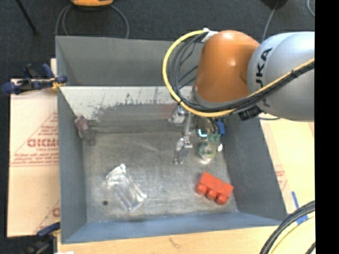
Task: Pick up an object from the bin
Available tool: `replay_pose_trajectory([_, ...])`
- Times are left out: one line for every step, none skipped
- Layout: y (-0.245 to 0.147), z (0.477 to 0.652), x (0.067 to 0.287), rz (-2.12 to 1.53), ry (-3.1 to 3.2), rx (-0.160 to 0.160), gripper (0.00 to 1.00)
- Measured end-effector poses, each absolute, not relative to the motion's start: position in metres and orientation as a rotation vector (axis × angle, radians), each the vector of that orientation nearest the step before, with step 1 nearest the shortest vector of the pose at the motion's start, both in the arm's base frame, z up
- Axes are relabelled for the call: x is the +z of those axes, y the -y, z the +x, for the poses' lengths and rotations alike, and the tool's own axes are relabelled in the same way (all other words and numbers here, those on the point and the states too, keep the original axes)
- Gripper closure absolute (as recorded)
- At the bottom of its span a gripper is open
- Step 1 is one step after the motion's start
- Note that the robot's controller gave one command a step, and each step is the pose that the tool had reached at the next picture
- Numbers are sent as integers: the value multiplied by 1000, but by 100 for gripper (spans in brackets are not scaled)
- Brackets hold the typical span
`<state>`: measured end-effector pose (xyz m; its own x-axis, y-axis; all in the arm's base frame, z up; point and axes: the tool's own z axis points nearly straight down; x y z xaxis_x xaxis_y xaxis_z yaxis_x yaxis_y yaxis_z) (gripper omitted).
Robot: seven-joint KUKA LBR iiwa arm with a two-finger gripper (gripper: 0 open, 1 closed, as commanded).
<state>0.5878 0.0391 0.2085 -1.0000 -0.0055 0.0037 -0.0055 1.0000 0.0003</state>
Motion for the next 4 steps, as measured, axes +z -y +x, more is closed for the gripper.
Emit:
replay_pose_trajectory([8, 550, 128, 742, 3050, 0, 0])
replay_pose_trajectory([74, 517, 94, 869, 3016, 2, 0])
replay_pose_trajectory([71, 519, 95, 873, 3020, 1, 100])
replay_pose_trajectory([71, 519, 95, 872, 3021, 1, 0])
